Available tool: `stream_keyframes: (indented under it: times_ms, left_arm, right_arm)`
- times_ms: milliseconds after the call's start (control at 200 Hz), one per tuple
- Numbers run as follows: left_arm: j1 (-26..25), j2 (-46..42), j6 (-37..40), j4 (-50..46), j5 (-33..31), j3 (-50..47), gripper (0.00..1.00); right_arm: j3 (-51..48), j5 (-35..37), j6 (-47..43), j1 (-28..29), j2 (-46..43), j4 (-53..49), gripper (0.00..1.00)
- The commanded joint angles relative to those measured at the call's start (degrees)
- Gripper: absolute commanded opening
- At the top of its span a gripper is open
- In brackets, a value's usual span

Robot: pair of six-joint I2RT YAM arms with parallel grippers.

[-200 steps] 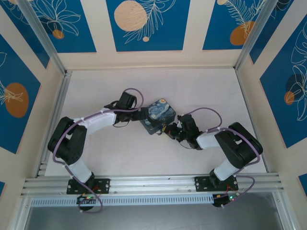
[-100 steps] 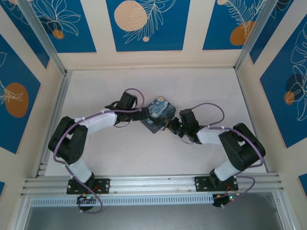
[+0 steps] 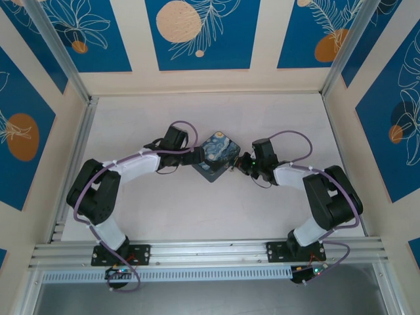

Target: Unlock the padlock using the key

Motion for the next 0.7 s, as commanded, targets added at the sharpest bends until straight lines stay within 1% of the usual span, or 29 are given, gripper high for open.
stream_keyframes:
  times_ms: [0,150,320,405,490,555,625,680,695]
  left_arm:
    - [-0.7,1.7,2.5,-9.7,-1.3,0.2,0.99]
    - [-0.6,-0.4,3.4,-12.0,-2.4,2.7,1.0]
    - [-0.2,-3.9,4.0,-14.5,-3.2,4.6,1.0]
    - [0.1,-6.0,4.2,-15.6,-3.4,5.1,1.0]
    - [0.3,-8.4,4.3,-16.7,-3.4,5.3,1.0]
    - [0.5,-10.3,4.3,-17.4,-3.5,5.2,1.0]
    - [0.7,-12.4,4.4,-18.3,-3.5,4.8,1.0]
    - [0.8,-14.2,4.4,-18.9,-3.5,4.4,1.0]
    - [0.9,-14.8,4.4,-19.0,-3.6,4.4,1.0]
  right_arm:
    - [-3.2,-2.1,-1.1,-1.2,-4.4,-1.6,0.0]
    - [-8.5,-3.9,0.4,-3.3,-8.6,-1.9,0.0]
    - [-13.3,-4.0,1.4,-5.6,-13.5,-3.9,0.0]
    - [-14.6,-4.8,1.0,-7.1,-14.8,-5.1,0.07]
    - [-15.3,-5.7,0.8,-8.8,-15.8,-6.9,0.18]
    - [-15.8,-5.7,0.6,-9.7,-16.9,-8.4,0.28]
    - [-15.9,-5.3,0.6,-10.5,-18.6,-11.0,0.36]
    - [-15.8,-4.7,1.1,-11.2,-20.2,-14.0,0.38]
    - [-15.6,-4.6,1.3,-11.5,-20.6,-15.1,0.4]
